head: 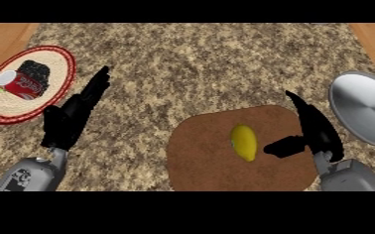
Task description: Pick the lemon from the cutting board and place it in the pan
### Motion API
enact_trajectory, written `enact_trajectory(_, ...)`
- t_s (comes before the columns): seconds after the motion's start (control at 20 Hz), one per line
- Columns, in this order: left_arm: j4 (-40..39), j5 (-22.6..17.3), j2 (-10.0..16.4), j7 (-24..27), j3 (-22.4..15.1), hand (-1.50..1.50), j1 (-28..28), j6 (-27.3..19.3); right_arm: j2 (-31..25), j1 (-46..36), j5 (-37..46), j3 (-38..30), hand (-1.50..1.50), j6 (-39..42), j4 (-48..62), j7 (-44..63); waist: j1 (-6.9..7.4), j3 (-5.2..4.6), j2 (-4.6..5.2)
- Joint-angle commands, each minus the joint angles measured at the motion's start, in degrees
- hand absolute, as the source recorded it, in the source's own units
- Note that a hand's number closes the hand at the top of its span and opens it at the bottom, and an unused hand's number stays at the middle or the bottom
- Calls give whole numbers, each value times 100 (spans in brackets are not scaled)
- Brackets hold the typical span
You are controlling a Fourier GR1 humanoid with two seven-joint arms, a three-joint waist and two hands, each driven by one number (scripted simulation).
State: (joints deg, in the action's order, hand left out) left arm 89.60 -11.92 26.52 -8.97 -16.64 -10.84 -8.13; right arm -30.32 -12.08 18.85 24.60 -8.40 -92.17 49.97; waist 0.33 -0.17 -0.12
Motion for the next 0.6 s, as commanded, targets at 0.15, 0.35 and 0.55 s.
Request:
enact_trajectory(0.15,-77,113,-250,-33,-151,0,-137,-11,9,-1259,-1166,195,-150,2298,383,1619,164,2,51)
enact_trajectory(0.35,94,163,-150,-52,-138,0,-59,39,341,-1858,-1879,295,-150,2885,680,2514,249,0,28)
enact_trajectory(0.55,31,190,-200,24,-87,0,14,37,586,-2164,-2513,373,-150,2984,1003,2867,148,3,18)
